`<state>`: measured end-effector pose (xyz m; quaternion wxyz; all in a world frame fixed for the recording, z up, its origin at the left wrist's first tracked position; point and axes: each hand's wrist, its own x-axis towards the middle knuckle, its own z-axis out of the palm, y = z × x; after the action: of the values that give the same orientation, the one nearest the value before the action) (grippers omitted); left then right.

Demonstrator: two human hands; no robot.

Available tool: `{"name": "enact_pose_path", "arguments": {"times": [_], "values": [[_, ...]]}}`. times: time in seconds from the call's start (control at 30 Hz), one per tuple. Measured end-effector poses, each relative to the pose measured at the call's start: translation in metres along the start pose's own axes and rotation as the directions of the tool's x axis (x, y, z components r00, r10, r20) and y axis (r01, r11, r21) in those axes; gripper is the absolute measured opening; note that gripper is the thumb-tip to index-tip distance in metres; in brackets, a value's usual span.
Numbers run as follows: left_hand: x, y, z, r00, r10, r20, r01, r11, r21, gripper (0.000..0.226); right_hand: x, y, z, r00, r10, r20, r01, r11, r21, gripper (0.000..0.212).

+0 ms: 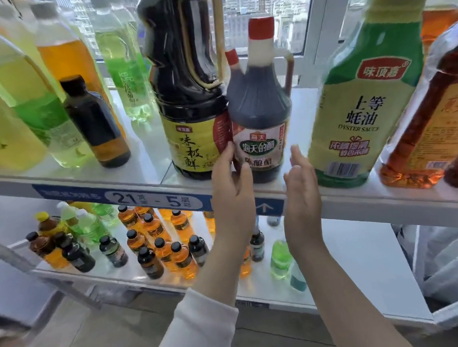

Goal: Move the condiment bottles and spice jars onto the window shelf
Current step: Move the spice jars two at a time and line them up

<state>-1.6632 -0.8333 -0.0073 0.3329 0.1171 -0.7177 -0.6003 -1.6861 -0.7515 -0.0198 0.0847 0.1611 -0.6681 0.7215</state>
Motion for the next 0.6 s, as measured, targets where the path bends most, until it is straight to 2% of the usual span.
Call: {"name": "enact_pose_path", "arguments": {"times": [0.3, 0.43, 0.53, 0.6], "values": [[0.010, -0.013, -0.010, 0.992, 0.083, 0.095, -0.079, 0.996, -0.040, 0.042, 0.006, 0.007, 0.022, 0.990, -0.041, -0.139, 0.046, 0.998, 0.032, 0.048], [0.012, -0.011, -0.010, 0.990, 0.054, 0.127, -0.046, 0.997, -0.065, 0.038, 0.003, 0.005, 0.022, 0.986, -0.038, -0.160, 0.042, 0.999, 0.021, 0.048], [0.010, -0.008, -0.008, 0.989, 0.036, 0.142, -0.023, 0.995, -0.093, 0.039, 0.002, 0.005, 0.019, 0.986, -0.062, -0.157, 0.065, 0.998, 0.010, 0.056], [0.009, -0.005, -0.006, 0.987, 0.017, 0.158, 0.000, 0.994, -0.108, 0.038, 0.001, 0.004, 0.016, 0.985, -0.052, -0.162, 0.054, 0.998, 0.012, 0.046]]}}
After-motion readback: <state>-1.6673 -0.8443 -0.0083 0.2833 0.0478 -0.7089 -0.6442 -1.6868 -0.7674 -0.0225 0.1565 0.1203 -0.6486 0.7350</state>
